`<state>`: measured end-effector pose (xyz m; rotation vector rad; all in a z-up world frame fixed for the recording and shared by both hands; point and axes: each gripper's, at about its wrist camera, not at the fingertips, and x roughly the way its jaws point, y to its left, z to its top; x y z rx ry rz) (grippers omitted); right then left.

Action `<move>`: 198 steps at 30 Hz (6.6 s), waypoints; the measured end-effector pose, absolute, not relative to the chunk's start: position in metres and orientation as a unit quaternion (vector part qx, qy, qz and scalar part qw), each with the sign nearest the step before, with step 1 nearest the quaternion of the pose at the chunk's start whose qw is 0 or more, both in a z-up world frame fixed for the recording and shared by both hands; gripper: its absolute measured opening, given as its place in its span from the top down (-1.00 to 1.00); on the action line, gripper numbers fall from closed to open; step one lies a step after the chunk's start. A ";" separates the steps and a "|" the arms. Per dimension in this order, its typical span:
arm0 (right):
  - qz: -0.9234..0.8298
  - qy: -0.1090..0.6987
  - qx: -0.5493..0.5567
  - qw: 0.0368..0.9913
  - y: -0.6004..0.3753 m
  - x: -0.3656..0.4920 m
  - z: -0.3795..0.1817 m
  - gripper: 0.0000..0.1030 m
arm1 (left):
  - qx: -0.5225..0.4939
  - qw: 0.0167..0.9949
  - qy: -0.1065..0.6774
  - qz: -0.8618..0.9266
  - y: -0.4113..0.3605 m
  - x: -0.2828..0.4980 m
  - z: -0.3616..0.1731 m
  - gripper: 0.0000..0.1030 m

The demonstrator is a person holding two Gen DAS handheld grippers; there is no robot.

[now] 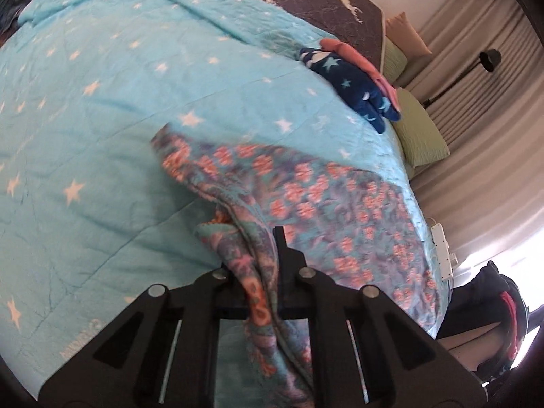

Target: Fold small clothes

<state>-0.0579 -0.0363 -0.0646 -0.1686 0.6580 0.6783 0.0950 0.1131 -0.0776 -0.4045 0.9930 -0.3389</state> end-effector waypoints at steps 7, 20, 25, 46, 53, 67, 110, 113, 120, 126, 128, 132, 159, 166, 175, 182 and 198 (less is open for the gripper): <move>0.311 0.298 -0.010 0.902 -0.098 -0.060 -0.046 0.78 | -0.150 0.857 0.454 -0.194 0.056 0.102 -0.043 0.79; 0.193 0.288 0.107 0.932 -0.264 -0.082 -0.045 0.78 | -0.062 0.832 0.470 -0.287 -0.129 0.118 -0.038 0.79; 0.144 0.317 0.151 0.925 -0.323 -0.092 -0.066 0.79 | 0.014 0.827 0.484 -0.288 -0.193 0.115 -0.060 0.79; 0.194 0.335 0.238 0.891 -0.363 -0.108 -0.086 0.87 | 0.120 0.822 0.484 -0.274 -0.244 0.097 -0.080 0.72; 0.214 0.335 0.233 0.888 -0.362 -0.116 -0.081 0.88 | 0.164 0.819 0.461 -0.300 -0.262 0.076 -0.077 0.23; 0.130 0.377 0.262 0.879 -0.408 -0.120 -0.104 0.77 | 0.114 0.865 0.416 -0.256 -0.156 0.020 -0.032 -0.06; 0.197 0.424 0.234 0.853 -0.374 0.020 -0.086 0.36 | 0.073 0.881 0.441 -0.156 -0.091 -0.071 -0.105 0.53; 0.186 0.428 0.242 0.851 -0.374 0.041 -0.091 0.95 | 0.072 0.878 0.448 -0.156 -0.088 -0.075 -0.106 0.68; 0.161 0.433 0.263 0.847 -0.395 0.054 -0.102 0.85 | 0.024 0.861 0.479 -0.171 -0.069 -0.075 -0.114 0.73; 0.164 0.420 0.283 0.847 -0.415 0.040 -0.094 0.69 | 0.039 0.857 0.473 -0.201 -0.066 -0.086 -0.101 0.72; 0.197 0.409 0.285 0.845 -0.415 0.025 -0.083 0.69 | 0.038 0.859 0.462 -0.219 -0.063 -0.091 -0.090 0.72; 0.281 0.406 0.246 0.834 -0.391 -0.014 -0.066 0.68 | 0.018 0.865 0.423 -0.268 -0.063 -0.095 -0.064 0.72; 0.228 0.472 0.182 0.832 -0.342 -0.039 -0.103 0.83 | 0.023 0.861 0.449 -0.238 -0.087 -0.046 -0.100 0.20; 0.223 0.464 0.181 0.838 -0.348 -0.034 -0.087 0.78 | 0.047 0.862 0.445 -0.237 -0.096 -0.038 -0.084 0.20; 0.219 0.432 0.178 0.857 -0.348 0.021 -0.065 0.69 | 0.038 0.878 0.416 -0.235 -0.112 0.014 -0.065 0.10; 0.212 0.466 0.247 0.823 -0.369 0.071 -0.101 0.70 | -0.006 0.858 0.473 -0.200 -0.089 0.064 -0.110 0.10; 0.164 0.471 0.201 0.843 -0.379 0.141 -0.119 0.70 | 0.021 0.870 0.459 -0.180 -0.103 0.138 -0.099 0.11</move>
